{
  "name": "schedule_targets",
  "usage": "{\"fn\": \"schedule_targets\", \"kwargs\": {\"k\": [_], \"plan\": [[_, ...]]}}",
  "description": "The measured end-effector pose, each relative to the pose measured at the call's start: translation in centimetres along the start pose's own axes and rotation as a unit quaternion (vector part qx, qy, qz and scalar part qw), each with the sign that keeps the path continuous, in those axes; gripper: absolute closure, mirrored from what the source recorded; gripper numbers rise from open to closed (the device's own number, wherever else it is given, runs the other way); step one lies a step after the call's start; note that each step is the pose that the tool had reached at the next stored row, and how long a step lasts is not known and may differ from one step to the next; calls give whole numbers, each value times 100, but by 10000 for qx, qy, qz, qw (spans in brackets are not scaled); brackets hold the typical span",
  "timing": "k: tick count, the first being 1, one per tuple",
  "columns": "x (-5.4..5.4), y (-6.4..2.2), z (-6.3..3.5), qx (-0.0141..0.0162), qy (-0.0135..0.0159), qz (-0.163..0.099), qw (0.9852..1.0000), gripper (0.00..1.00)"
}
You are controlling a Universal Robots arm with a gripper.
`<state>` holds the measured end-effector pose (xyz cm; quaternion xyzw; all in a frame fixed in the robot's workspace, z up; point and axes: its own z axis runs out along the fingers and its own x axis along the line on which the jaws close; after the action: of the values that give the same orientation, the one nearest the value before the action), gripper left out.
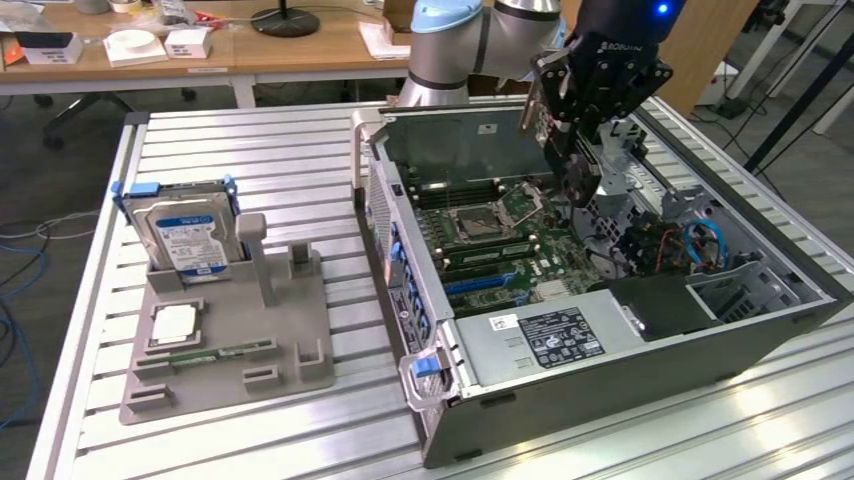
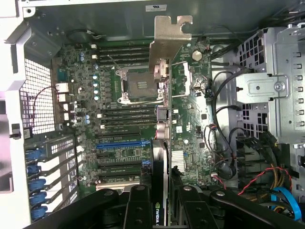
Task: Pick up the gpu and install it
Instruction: 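Insert the gpu into the slot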
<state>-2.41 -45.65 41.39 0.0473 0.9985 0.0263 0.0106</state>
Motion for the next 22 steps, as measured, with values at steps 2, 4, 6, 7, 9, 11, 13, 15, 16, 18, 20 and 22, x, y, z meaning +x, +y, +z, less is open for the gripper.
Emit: {"fn": "schedule_targets", "kwargs": {"k": [2,4,6,7,9,11,13,15,16,18,20,22], "plan": [[0,0,0,0,0,0,10000,74],[0,0,0,0,0,0,10000,74],[0,0,0,0,1,-14,10000,74],[1,0,0,-1,2,-42,10000,74],[1,0,0,-2,6,-102,9999,74],[0,0,0,-3,8,-156,9999,74],[1,0,0,-4,12,-218,9998,74],[0,0,0,-6,16,-301,9995,74],[0,0,0,-7,19,-345,9994,74],[0,0,0,-8,24,-444,9990,74],[0,0,0,-10,30,-551,9985,74],[0,0,0,-13,36,-673,9977,74]]}}
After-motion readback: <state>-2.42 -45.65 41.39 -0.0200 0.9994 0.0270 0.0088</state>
